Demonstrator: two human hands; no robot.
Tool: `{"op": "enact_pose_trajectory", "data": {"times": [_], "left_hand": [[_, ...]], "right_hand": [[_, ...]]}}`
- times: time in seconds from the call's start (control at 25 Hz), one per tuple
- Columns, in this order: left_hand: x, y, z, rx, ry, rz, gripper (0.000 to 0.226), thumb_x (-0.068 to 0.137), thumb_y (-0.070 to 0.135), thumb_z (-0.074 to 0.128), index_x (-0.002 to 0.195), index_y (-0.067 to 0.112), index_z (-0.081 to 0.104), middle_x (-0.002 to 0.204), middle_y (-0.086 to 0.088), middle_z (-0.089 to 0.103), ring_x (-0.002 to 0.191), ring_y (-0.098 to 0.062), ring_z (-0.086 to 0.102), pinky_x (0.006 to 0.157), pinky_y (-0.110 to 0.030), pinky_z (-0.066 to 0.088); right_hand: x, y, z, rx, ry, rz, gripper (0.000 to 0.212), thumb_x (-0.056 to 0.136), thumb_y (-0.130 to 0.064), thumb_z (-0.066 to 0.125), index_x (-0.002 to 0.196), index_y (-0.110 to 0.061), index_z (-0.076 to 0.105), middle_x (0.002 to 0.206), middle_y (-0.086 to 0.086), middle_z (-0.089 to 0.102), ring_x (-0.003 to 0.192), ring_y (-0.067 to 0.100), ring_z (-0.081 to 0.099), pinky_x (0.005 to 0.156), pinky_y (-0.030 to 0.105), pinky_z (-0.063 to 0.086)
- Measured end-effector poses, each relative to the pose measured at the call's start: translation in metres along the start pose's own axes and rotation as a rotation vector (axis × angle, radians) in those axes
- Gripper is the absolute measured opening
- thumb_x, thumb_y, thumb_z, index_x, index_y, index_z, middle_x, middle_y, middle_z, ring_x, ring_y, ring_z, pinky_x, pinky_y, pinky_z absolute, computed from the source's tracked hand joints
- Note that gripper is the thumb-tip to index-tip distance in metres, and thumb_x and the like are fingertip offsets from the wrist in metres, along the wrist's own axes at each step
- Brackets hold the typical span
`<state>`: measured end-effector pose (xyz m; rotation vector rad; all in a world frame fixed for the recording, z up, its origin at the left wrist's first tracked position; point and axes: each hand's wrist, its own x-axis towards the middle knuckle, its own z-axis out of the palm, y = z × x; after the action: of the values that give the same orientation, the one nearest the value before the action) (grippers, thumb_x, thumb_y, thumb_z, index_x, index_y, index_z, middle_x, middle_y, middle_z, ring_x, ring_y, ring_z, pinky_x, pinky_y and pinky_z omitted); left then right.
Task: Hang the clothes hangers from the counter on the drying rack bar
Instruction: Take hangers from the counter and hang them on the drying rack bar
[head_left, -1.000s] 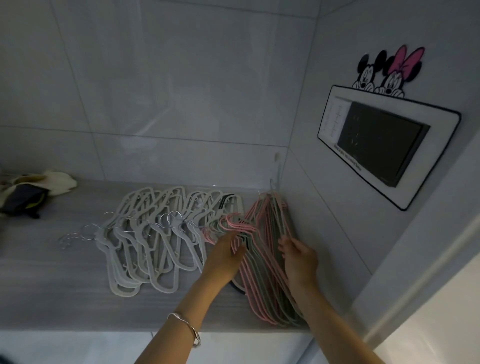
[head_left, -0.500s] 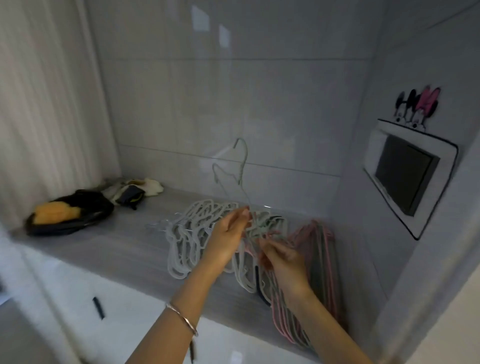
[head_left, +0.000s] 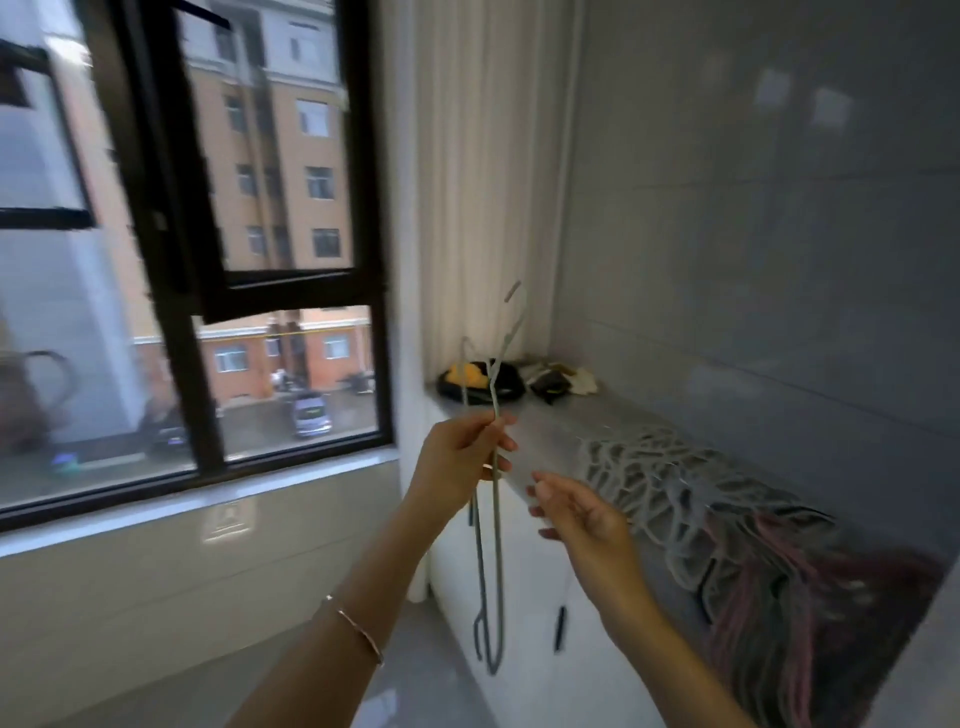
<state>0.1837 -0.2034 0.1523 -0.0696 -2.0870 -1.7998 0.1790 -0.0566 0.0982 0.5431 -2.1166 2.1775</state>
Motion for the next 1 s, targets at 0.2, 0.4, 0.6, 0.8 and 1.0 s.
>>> {"op": "enact_pose_trajectory", "data": {"times": [0.2, 0.4, 0.6, 0.8, 1.0], "left_hand": [[-0.082, 0.075, -0.11, 0.16, 0.188, 0.099, 0.021, 0.098, 0.016, 0.044, 0.095, 0.017, 0.065, 0.073, 0.0, 0.064, 0.058, -0.013, 0.062, 0.057, -0.021, 0.054], [-0.17, 0.138, -0.191, 0.223, 0.37, 0.175, 0.024, 0.098, 0.015, 0.042, 0.091, 0.018, 0.065, 0.068, 0.006, 0.063, 0.05, -0.007, 0.062, 0.048, -0.017, 0.051], [-0.267, 0.181, -0.27, 0.258, 0.519, 0.215, 0.023, 0.097, 0.016, 0.043, 0.096, 0.017, 0.066, 0.068, 0.004, 0.062, 0.052, -0.009, 0.062, 0.051, -0.019, 0.053], [-0.354, 0.205, -0.353, 0.265, 0.592, 0.183, 0.024, 0.097, 0.017, 0.043, 0.097, 0.016, 0.067, 0.07, 0.002, 0.061, 0.054, -0.01, 0.062, 0.051, -0.02, 0.052], [-0.419, 0.21, -0.423, 0.282, 0.669, 0.112, 0.024, 0.097, 0.019, 0.044, 0.101, 0.017, 0.068, 0.073, 0.003, 0.065, 0.057, -0.01, 0.064, 0.056, -0.02, 0.055]], "right_hand": [[-0.018, -0.057, 0.088, -0.017, -0.189, -0.172, 0.032, 0.087, -0.034, 0.058, 0.117, -0.044, 0.049, 0.127, -0.018, 0.048, 0.116, 0.002, 0.046, 0.092, 0.017, 0.038], [-0.067, -0.1, 0.185, 0.092, -0.347, -0.22, 0.071, 0.077, -0.055, 0.053, 0.139, -0.046, 0.02, 0.148, -0.024, 0.019, 0.133, 0.0, 0.023, 0.107, 0.024, 0.022], [-0.14, -0.143, 0.282, 0.277, -0.506, -0.293, 0.065, 0.082, -0.051, 0.057, 0.139, -0.04, 0.026, 0.15, -0.016, 0.028, 0.138, 0.004, 0.028, 0.114, 0.029, 0.023], [-0.215, -0.171, 0.373, 0.302, -0.655, -0.292, 0.064, 0.079, -0.049, 0.05, 0.14, -0.04, 0.03, 0.149, -0.016, 0.031, 0.135, 0.003, 0.031, 0.111, 0.03, 0.027], [-0.259, -0.172, 0.438, 0.118, -0.689, -0.337, 0.059, 0.087, -0.04, 0.052, 0.141, -0.032, 0.031, 0.141, -0.021, 0.029, 0.127, -0.003, 0.027, 0.104, 0.02, 0.024]]}}
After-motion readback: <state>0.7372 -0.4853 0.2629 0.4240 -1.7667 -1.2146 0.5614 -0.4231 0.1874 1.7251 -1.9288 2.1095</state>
